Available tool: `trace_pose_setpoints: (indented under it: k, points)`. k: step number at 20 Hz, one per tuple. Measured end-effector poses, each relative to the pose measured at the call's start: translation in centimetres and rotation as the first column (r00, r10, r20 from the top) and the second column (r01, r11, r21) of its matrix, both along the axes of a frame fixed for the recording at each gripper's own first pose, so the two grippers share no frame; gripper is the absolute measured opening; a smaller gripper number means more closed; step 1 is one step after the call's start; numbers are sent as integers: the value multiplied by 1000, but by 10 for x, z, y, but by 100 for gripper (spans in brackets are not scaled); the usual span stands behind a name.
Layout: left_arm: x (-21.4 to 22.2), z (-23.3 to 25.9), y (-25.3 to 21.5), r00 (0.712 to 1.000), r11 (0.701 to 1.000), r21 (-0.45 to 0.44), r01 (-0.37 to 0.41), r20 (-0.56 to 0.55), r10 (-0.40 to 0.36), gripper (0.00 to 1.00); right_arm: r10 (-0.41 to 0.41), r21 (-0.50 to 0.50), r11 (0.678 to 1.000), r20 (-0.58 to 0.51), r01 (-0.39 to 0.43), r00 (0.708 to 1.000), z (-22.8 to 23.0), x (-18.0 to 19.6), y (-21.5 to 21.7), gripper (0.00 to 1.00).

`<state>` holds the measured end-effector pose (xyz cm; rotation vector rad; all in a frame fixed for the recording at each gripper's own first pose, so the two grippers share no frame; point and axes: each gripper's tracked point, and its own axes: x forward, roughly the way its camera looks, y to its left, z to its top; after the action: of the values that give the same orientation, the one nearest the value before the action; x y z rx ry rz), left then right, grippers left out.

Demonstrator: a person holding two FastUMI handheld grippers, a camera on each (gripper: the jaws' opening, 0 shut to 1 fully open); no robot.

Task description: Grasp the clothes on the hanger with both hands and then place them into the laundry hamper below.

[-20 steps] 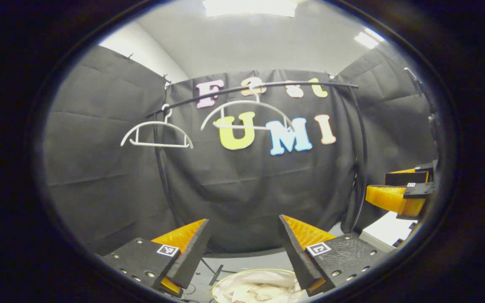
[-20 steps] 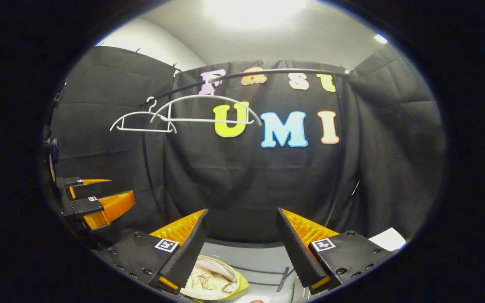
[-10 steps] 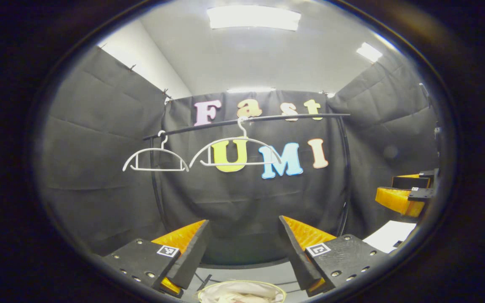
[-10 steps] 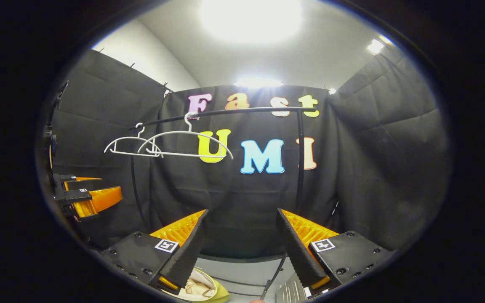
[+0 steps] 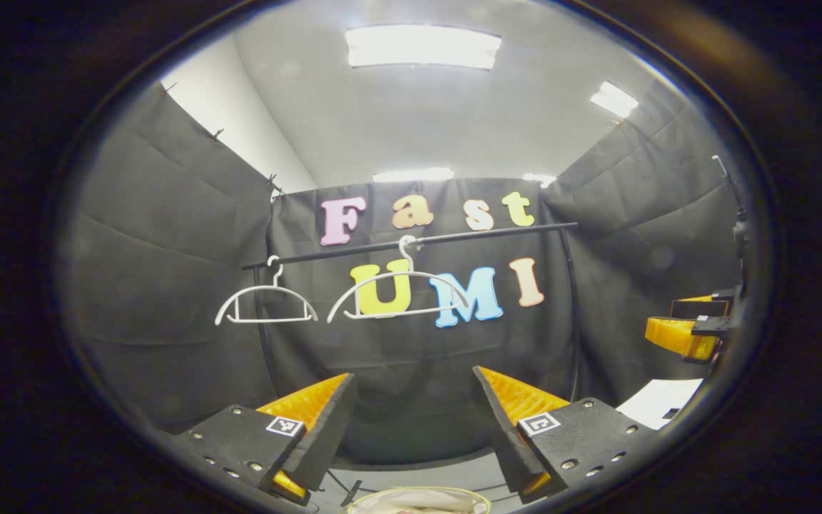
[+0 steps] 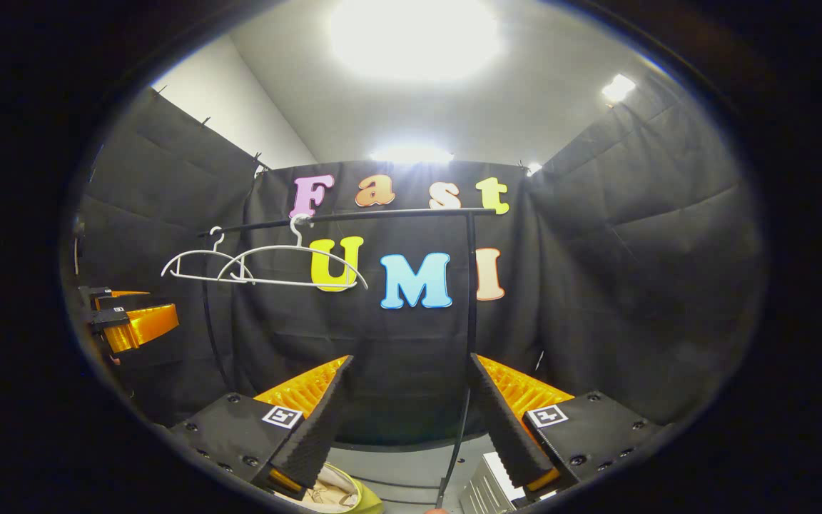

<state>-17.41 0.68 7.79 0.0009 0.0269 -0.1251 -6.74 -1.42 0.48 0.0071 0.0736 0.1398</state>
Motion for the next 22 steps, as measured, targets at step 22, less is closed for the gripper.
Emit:
trace_pose_setpoints:
  k: [22]
  points:
    - [-2,17,31,998,1000,9,-25,62,24,94,-29,-7,1000,44,30,999,26,-18,19,99]
